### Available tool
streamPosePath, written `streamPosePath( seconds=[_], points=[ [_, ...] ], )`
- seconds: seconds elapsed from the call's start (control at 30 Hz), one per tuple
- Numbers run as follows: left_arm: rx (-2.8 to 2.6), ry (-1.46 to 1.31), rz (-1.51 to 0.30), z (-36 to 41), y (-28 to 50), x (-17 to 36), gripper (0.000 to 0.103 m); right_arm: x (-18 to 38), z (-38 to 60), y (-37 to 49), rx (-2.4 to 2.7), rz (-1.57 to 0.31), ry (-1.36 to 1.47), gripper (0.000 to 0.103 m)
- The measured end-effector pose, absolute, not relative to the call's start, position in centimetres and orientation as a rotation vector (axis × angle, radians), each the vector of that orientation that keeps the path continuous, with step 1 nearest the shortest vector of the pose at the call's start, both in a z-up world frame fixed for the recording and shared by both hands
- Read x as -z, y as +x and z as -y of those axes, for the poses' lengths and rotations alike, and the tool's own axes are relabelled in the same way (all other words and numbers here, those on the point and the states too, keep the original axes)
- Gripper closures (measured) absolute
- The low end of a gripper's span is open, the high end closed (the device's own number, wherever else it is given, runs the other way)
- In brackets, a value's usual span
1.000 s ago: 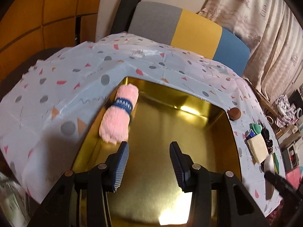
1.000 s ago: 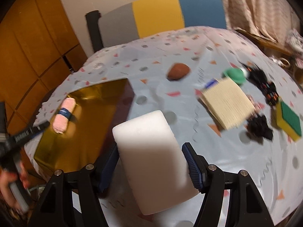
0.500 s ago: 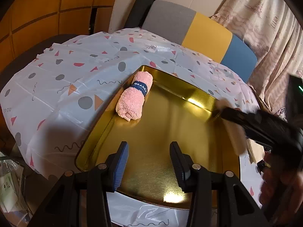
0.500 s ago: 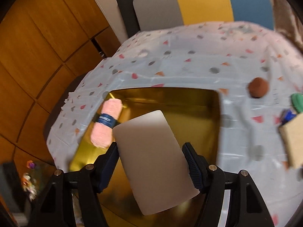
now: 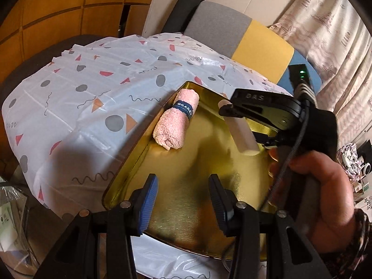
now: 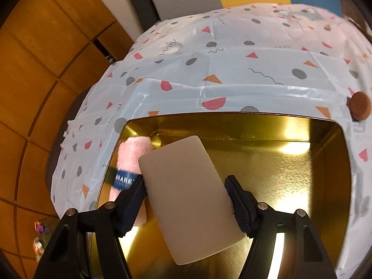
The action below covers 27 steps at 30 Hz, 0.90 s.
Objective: Organize soft objects
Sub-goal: 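Lower the white sponge block into the tray beside the towel and open the right tool, then move both tools back over the remaining items on the table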
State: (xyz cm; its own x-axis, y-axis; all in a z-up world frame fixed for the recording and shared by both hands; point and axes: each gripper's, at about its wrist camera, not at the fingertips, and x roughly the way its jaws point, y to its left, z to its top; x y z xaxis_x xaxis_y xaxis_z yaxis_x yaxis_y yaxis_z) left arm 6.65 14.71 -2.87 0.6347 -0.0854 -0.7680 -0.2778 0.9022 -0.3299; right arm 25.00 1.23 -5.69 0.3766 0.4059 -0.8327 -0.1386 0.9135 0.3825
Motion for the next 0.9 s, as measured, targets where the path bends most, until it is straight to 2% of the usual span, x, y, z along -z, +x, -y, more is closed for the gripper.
streamPosePath(
  seconds=[0.13, 0.3, 0.63, 0.9],
  points=[
    [-0.117, -0.453, -0.885, -14.7, 6.6, 2.9, 0.058, 6.1, -2.0, 25.9, -0.329, -1.123, 0.284, 0.028],
    [-0.129, -0.449, -0.891, -14.7, 6.6, 3.1, 0.058, 6.4, -1.8, 26.8, -0.353, -1.118, 0.423, 0.004],
    [-0.107, -0.465, -0.88, -14.7, 6.5, 3.0, 0.058, 4.4, -0.1, 25.7, -0.397, -1.059, 0.381, 0.004],
    [-0.045, -0.463, -0.881, -13.5, 6.4, 2.9, 0.058, -1.1, 2.6, 20.5, -0.466, -0.872, 0.156, 0.001]
  ],
)
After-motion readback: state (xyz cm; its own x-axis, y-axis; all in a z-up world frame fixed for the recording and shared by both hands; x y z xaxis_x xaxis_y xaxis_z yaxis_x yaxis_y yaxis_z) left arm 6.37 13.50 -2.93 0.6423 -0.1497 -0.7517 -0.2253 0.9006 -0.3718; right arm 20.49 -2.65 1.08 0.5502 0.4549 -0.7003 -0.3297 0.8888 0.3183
